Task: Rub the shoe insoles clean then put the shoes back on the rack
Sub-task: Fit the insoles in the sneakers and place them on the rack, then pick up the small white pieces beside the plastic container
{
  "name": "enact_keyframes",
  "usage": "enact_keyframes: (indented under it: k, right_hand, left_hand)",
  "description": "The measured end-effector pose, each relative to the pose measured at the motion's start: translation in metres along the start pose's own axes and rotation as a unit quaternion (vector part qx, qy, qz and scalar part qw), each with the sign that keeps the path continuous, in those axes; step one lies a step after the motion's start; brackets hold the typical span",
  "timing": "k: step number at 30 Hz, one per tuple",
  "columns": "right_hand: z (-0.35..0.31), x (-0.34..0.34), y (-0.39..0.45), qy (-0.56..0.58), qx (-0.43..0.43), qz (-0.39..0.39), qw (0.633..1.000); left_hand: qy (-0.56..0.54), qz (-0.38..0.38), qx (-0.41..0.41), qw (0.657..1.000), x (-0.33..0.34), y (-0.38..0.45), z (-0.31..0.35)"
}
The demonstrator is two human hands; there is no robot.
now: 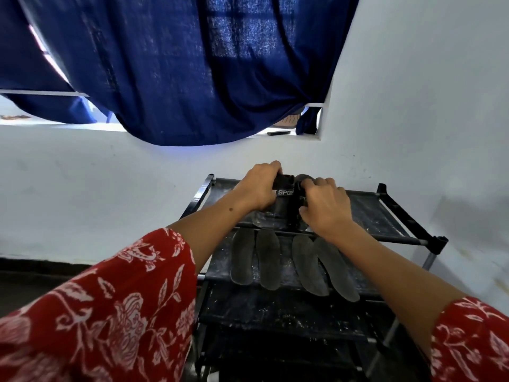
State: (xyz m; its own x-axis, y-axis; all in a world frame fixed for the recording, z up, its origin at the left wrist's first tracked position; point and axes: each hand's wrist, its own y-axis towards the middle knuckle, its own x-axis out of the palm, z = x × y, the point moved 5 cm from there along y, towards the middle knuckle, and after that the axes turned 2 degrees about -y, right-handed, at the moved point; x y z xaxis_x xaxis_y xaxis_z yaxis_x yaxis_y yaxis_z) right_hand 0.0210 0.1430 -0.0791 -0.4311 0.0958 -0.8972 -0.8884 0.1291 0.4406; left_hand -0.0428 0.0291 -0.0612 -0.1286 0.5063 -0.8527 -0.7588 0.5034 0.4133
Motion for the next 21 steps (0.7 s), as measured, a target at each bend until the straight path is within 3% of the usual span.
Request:
enact_keyframes:
  k: [4,8,13,21]
  right_hand:
    - [-0.009,-0.001,-0.023,0.009,0.001,-0.002,1.0]
    - [-0.02,0.002,-0.05,0.08,0.019,-0.021,0.996]
    - [-0.052,0.033,-0.082,0.198,0.04,-0.099,0.974]
    - [-0.129,0.173,-0.131,0.225,0.03,-0.276,0.934]
  left_hand:
    - [-0.026,0.061,0.019,0.998,-0.019,-0.036,-0.006]
    - [-0.041,0.035,0.011,0.998,-0.028,-0.093,-0.026]
    - [-0.079,0.002,-0.112,0.991,-0.026,-0.165,-0.08]
    - [-0.145,-0.064,-0.303,0.94,0.065,-0.252,-0.185]
